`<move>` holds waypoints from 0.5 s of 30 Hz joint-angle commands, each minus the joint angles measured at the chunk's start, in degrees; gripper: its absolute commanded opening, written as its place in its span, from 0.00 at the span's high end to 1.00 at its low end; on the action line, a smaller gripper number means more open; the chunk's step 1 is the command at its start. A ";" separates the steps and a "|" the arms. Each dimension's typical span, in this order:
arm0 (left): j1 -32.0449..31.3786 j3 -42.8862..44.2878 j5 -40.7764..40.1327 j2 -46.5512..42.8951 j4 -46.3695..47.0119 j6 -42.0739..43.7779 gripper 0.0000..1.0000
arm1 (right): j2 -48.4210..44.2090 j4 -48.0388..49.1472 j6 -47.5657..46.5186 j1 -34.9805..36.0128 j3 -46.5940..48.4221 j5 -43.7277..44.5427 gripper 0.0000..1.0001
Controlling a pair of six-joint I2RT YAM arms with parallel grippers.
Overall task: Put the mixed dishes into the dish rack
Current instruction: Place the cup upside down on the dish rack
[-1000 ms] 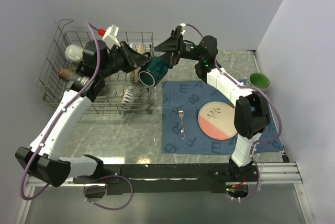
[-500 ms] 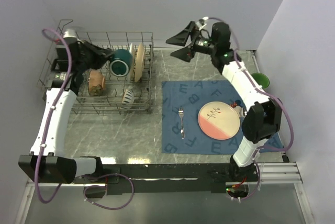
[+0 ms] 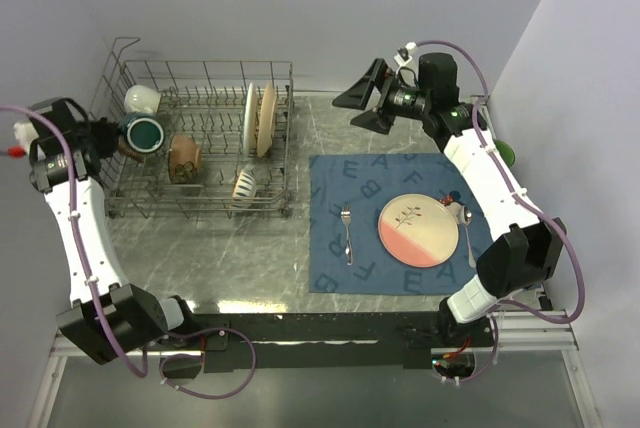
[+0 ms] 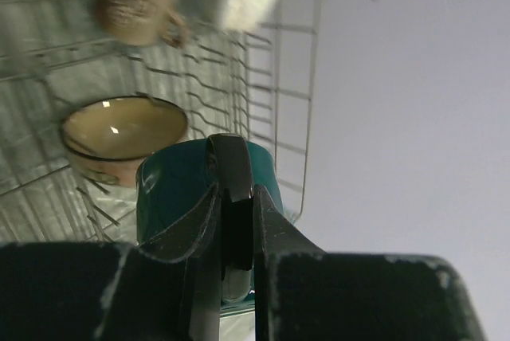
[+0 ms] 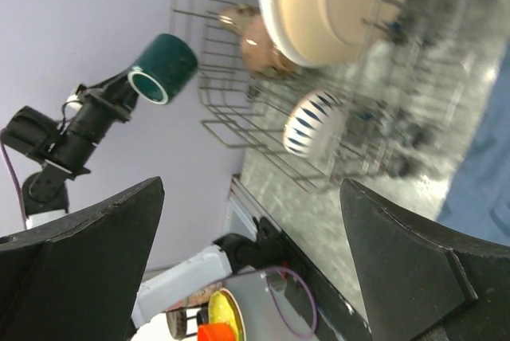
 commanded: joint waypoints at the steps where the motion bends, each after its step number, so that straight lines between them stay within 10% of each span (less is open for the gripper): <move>1: 2.91 -3.73 2.26 -2.16 2.47 -11.22 0.99 | -3.95 -3.03 -3.01 -2.01 -2.87 0.15 0.00; 15: 3.00 -19.37 -11.89 -6.82 13.80 -28.10 0.99 | -4.57 -8.92 -3.63 -4.12 -1.04 -2.66 0.00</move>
